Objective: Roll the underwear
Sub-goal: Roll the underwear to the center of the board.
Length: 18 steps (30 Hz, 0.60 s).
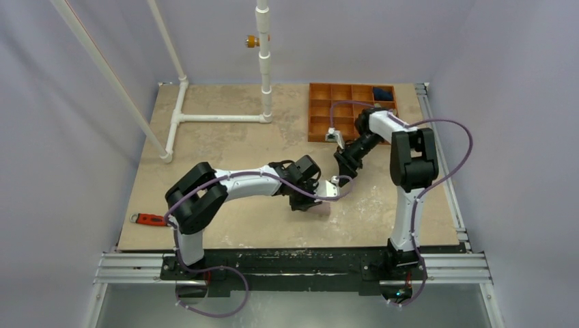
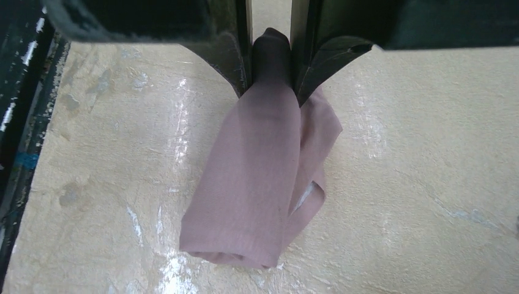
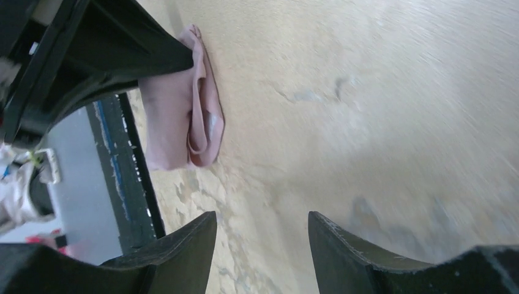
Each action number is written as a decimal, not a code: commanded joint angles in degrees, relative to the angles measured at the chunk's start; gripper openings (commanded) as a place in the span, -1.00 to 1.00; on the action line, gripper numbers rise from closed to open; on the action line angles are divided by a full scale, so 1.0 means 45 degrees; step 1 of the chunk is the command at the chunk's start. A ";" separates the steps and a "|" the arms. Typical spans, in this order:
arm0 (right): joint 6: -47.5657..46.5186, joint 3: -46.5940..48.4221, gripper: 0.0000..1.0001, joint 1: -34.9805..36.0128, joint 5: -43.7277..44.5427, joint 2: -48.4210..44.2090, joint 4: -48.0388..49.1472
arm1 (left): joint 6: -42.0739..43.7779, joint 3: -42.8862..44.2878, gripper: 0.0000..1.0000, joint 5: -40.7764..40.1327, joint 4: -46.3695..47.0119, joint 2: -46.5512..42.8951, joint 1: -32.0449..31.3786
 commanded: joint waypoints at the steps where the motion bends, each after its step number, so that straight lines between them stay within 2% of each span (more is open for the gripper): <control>1: 0.0133 -0.1037 0.13 -0.1160 -0.0468 -0.2475 0.1459 | -0.0408 0.0489 -1.00 0.1506 -0.1904 0.1391 0.0774; 5: 0.0920 -0.2330 0.14 -0.1813 -0.0799 -0.4314 0.2849 | -0.0575 0.1987 -1.00 0.2631 -0.3381 0.2580 0.1519; 13: 0.2289 -0.5175 0.16 -0.1773 -0.0080 -0.7891 0.5786 | -0.0573 0.5055 -1.00 0.4126 -0.6159 0.5220 0.2567; 18: 0.2727 -0.7057 0.17 -0.0812 0.1210 -1.0014 0.7406 | -0.0535 0.6874 -1.00 0.4788 -0.7512 0.6638 0.2913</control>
